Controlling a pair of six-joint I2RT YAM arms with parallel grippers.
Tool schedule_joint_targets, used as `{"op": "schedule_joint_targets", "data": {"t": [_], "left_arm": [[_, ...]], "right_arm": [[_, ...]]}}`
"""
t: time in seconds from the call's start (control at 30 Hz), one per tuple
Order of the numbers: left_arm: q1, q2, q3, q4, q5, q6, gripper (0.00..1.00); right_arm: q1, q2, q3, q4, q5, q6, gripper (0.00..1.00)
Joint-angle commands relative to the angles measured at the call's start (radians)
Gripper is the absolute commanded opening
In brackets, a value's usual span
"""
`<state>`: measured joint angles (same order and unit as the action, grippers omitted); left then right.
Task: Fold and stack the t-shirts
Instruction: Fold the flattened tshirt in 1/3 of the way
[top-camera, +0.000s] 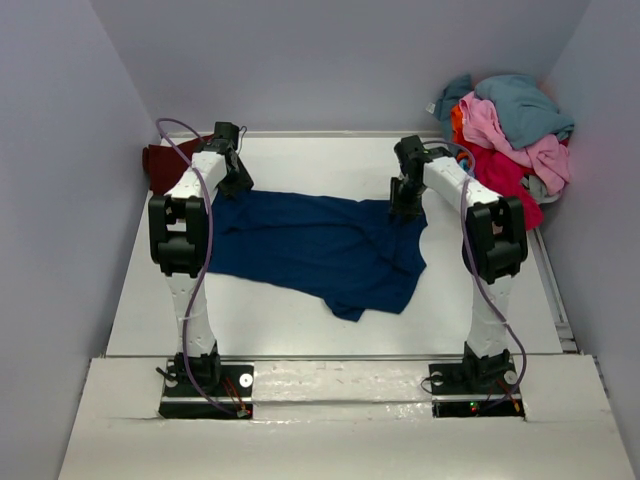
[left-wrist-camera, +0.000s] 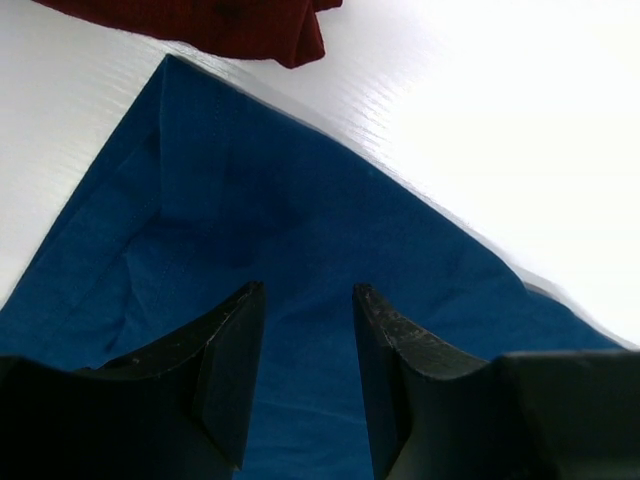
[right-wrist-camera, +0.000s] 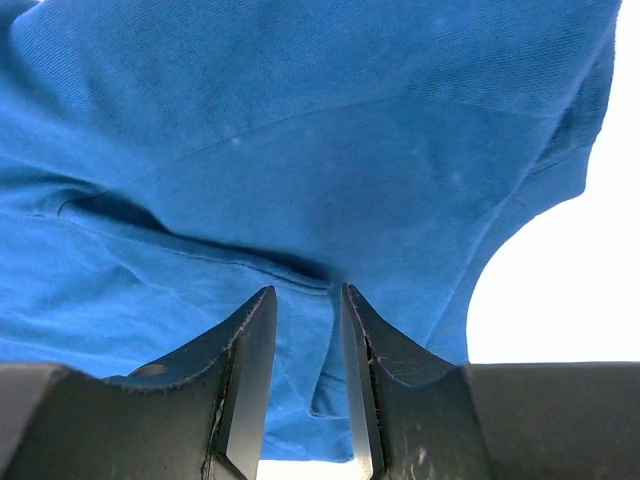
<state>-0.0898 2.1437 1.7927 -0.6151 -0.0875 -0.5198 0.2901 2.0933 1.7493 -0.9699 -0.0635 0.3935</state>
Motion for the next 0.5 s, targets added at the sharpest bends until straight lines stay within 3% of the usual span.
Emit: {"op": "schedule_joint_targets", "data": {"t": [0.0,0.47], "left_arm": [[0.005,-0.071,0.019,-0.021,-0.017,0.018,0.52],[0.005,-0.07,0.007,-0.011,-0.014,0.01,0.52]], "right_arm": [[-0.006,-0.022,-0.019,0.01,-0.027,0.002,0.38],[-0.006,-0.072,-0.135,0.033,-0.061,-0.015,0.38]]}}
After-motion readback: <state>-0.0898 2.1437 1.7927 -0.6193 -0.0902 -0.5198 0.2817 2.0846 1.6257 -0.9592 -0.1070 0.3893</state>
